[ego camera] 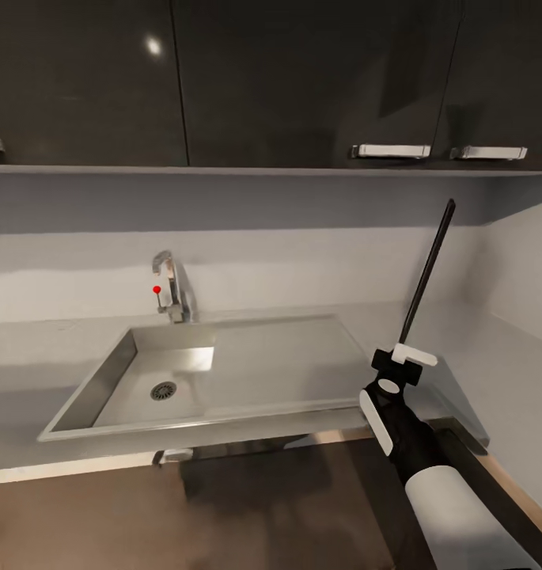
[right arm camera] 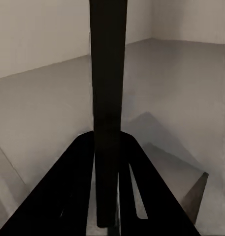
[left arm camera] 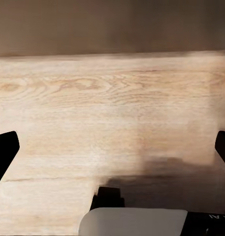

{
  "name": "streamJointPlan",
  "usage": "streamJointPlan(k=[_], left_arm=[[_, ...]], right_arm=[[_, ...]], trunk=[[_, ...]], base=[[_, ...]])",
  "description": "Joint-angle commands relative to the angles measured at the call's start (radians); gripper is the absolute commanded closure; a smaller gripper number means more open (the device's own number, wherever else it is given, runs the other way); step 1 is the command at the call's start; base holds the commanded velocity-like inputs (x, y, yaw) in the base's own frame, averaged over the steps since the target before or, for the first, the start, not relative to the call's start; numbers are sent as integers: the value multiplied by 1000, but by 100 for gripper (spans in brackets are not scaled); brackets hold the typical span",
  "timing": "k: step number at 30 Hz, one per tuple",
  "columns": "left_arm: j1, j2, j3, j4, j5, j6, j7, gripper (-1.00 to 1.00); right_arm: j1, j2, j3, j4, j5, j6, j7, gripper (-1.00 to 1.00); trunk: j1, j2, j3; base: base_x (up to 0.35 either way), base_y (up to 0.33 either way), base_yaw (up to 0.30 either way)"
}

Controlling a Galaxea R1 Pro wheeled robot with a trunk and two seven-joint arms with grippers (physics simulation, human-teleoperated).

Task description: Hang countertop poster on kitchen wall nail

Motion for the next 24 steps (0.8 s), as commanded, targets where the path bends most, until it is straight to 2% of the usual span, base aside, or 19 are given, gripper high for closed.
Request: streamJointPlan(k=[1, 18, 24], left_arm=[[0, 0, 1, -2, 0, 0, 0, -100], [0, 3, 12, -2, 0, 1, -1, -100], [0, 3, 14, -2, 0, 0, -1, -100]], right_arm=[[-1, 0, 3, -1, -3, 6, -6, 100], [0, 3, 7, -2, -3, 6, -6, 100], [0, 5, 12, -1, -3, 6, -6, 100]], trunk=[[-1, -1, -1], [-1, -1, -1], [-1, -1, -1]], base=[[-312, 0, 0], [-326, 14, 0], [-118, 15, 0]])
